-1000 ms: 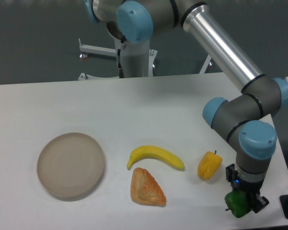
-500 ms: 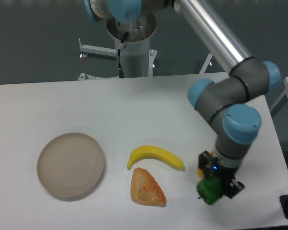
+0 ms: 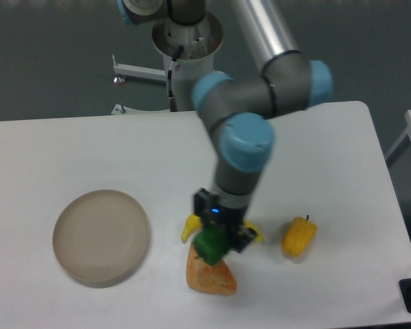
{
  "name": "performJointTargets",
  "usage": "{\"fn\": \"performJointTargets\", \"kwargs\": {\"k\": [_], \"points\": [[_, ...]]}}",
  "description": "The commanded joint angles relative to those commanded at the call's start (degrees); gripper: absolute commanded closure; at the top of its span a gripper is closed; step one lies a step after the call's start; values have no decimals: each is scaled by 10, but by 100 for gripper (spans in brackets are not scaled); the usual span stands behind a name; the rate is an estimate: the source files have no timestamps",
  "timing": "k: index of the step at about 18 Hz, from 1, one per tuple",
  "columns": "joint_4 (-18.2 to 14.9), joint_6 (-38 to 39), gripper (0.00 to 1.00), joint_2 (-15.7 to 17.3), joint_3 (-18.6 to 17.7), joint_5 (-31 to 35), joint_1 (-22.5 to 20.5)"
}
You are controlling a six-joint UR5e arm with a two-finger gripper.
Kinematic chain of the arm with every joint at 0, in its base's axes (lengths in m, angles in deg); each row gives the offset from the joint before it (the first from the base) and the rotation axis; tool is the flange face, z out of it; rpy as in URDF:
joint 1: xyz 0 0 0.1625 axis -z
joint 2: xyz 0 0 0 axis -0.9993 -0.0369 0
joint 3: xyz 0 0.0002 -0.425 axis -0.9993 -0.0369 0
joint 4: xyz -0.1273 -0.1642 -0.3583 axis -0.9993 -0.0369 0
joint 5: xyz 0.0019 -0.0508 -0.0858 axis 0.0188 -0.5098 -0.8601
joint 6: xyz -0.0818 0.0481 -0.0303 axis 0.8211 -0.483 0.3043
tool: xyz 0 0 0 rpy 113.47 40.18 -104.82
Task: Place the green pepper on the plate
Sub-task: 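Carry the green pepper over the banana toward the beige plate, then lower the green pepper onto the plate and hold it there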
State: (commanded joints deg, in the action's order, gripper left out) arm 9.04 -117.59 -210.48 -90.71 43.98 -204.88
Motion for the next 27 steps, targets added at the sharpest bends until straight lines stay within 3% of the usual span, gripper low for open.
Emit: {"fn": "performJointTargets", "kwargs": {"k": [3, 7, 14, 27], "points": [[19, 58, 52, 6, -19, 3, 31], [81, 116, 52, 17, -70, 70, 80], [105, 196, 52, -12, -83, 88, 120], [108, 200, 51, -41, -87, 64, 134]]}}
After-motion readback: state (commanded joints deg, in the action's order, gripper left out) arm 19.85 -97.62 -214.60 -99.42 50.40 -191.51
